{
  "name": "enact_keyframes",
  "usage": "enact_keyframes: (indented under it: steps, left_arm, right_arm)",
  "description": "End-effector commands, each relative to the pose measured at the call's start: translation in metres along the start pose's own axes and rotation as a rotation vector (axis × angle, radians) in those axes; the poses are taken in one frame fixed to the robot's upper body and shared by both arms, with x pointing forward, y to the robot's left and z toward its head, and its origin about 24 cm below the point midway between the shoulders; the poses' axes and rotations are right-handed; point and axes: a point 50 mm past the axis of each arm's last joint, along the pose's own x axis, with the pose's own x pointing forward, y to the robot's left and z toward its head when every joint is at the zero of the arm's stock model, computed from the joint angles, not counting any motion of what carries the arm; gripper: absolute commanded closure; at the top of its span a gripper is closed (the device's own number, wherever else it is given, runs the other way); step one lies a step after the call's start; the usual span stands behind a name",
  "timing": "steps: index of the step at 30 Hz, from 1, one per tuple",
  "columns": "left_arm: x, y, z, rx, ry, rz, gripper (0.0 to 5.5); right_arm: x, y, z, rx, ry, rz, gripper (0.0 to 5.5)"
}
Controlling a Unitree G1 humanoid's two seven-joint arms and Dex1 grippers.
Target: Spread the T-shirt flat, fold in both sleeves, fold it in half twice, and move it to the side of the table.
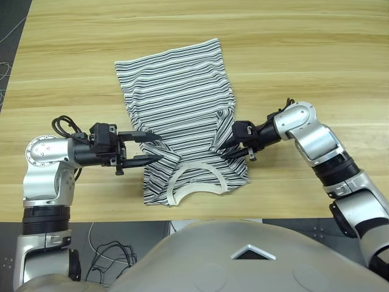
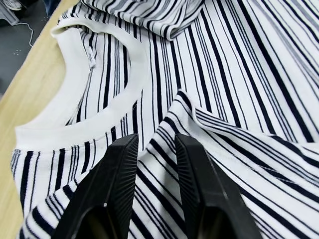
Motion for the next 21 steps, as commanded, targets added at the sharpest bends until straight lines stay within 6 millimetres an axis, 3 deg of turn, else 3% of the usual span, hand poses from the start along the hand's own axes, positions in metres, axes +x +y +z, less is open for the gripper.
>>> enact_keyframes:
  steps: [1, 5, 7, 9, 11, 14, 17, 21]
  left_arm:
    - [0.003, 0.006, 0.007, 0.014, -0.001, 0.02, 3.17]
    - [-0.007, 0.007, 0.034, 0.064, -0.057, 0.109, 3.17]
    - [-0.018, 0.006, 0.049, 0.131, -0.022, 0.177, 3.0]
    - [-0.026, 0.0, 0.048, 0.282, 0.196, 0.201, 2.7]
    - [-0.02, -0.011, 0.036, 0.445, 0.426, 0.109, 2.38]
    - [-0.017, -0.032, 0.022, 0.627, 0.662, -0.073, 2.0]
    - [-0.03, -0.043, 0.023, 0.698, 0.787, -0.168, 1.5]
    - [-0.044, -0.054, 0.014, 0.688, 0.9, -0.261, 1.4]
  right_arm:
    - [-0.023, -0.004, 0.012, -0.01, -0.048, -0.037, 4.15]
    - [-0.08, -0.002, 0.024, 0.127, -0.294, -0.038, 4.15]
    - [-0.112, -0.001, 0.014, 0.156, -0.344, -0.084, 4.13]
    - [-0.13, -0.002, -0.006, 0.111, -0.228, -0.215, 3.95]
    - [-0.128, 0.004, -0.026, 0.005, -0.052, -0.253, 3.62]
    - [-0.107, 0.023, -0.05, -0.275, 0.196, -0.121, 3.19]
    - [-0.089, 0.039, -0.055, -0.455, 0.184, -0.017, 2.61]
    - [-0.075, 0.048, -0.048, -0.672, 0.111, 0.004, 2.57]
